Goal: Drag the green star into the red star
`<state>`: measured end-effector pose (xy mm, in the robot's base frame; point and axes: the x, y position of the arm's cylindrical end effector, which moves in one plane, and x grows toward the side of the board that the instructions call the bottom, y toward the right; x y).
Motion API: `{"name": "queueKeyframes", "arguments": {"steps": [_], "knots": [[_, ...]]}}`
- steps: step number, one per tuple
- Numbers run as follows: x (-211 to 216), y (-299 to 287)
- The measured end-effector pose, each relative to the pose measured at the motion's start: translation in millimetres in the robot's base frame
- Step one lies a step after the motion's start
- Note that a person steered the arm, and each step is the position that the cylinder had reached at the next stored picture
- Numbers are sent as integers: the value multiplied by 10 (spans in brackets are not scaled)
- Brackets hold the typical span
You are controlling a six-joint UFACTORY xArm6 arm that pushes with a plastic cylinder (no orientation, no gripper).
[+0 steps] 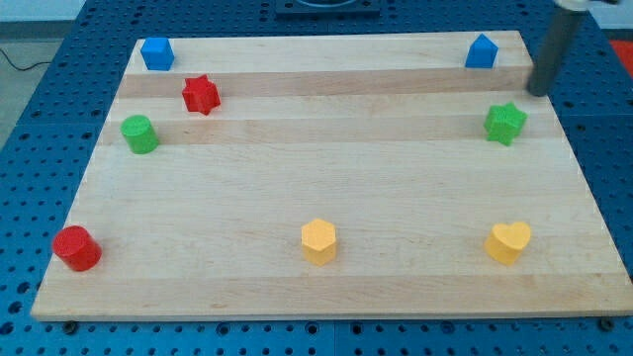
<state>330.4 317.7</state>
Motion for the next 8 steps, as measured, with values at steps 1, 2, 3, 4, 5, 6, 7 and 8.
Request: {"name": "queueKeyframes", "arguments": {"steps": [1, 2, 3, 4, 5, 6, 7, 8], "knots": [[373, 227], [648, -21], [744, -618], [556, -1288], [171, -1940], [99, -2131], [157, -1715], [-166, -1526]]}}
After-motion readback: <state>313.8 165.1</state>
